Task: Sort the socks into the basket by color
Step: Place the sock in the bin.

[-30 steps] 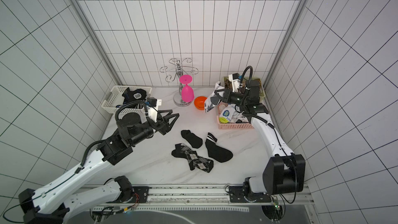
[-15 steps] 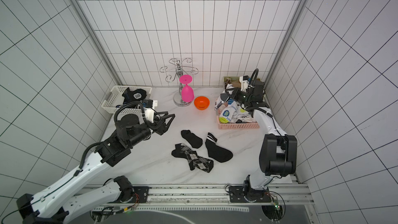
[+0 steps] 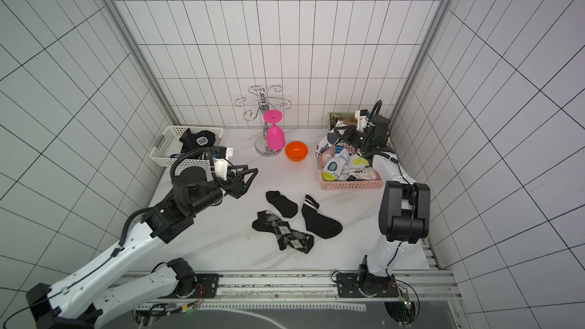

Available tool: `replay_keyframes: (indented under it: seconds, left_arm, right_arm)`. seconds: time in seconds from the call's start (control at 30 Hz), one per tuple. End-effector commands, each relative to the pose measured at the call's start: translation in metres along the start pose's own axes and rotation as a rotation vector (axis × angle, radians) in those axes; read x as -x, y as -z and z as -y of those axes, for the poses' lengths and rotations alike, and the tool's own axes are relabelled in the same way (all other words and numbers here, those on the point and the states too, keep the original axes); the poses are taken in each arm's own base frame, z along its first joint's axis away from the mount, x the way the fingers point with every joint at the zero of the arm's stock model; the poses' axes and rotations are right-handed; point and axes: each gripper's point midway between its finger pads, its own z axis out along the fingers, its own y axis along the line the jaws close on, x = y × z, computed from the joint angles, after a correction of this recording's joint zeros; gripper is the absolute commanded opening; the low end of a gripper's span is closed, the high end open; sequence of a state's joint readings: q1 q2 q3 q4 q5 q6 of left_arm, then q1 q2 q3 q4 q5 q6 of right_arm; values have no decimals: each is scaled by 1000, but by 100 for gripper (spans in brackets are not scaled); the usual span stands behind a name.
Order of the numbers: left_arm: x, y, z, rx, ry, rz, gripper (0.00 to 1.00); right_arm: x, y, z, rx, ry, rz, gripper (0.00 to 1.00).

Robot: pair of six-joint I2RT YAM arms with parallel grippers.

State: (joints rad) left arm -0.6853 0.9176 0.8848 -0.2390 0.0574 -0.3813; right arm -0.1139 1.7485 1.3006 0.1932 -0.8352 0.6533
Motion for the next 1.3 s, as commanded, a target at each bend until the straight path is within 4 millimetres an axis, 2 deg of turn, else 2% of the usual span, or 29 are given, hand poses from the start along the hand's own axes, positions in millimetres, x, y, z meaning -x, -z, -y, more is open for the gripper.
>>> replay_keyframes:
  seconds: [0.0, 0.13, 0.27, 0.37, 0.53, 0.67, 0.8, 0.97, 1.17, 1.27]
  left_arm:
    - [0, -4, 1, -10, 11, -2, 53]
    - [-1, -12, 3, -28, 18, -10, 53]
    - [-1, -18, 6, -42, 11, -21, 53]
    - [-1, -20, 7, -46, 5, -26, 53]
    - [-4, -20, 6, -47, 9, -30, 53]
    - [-6, -21, 5, -45, 16, -34, 53]
    - [-12, -26, 3, -36, 21, -65, 53]
    - [-20, -28, 0, -22, 19, -103, 54]
    - [-28, -31, -6, 5, 22, -137, 54]
    - [-33, -32, -11, 30, 23, -166, 54]
  right_arm:
    - [12, 32, 20, -44, -30, 84, 0]
    - [-12, 61, 72, -178, -173, 102, 0]
    - [-52, 69, 110, -269, -280, 63, 0]
    - [-69, 76, 132, -343, -312, 68, 0]
    - [-72, 81, 162, -453, -322, 65, 0]
    - [-69, 77, 182, -524, -329, 47, 0]
    - [-65, 65, 194, -617, -269, -2, 0]
    - [-54, 53, 193, -708, -150, -33, 1]
    - [-39, 30, 174, -794, 46, -90, 15]
    - [-41, 18, 169, -823, 111, -137, 31]
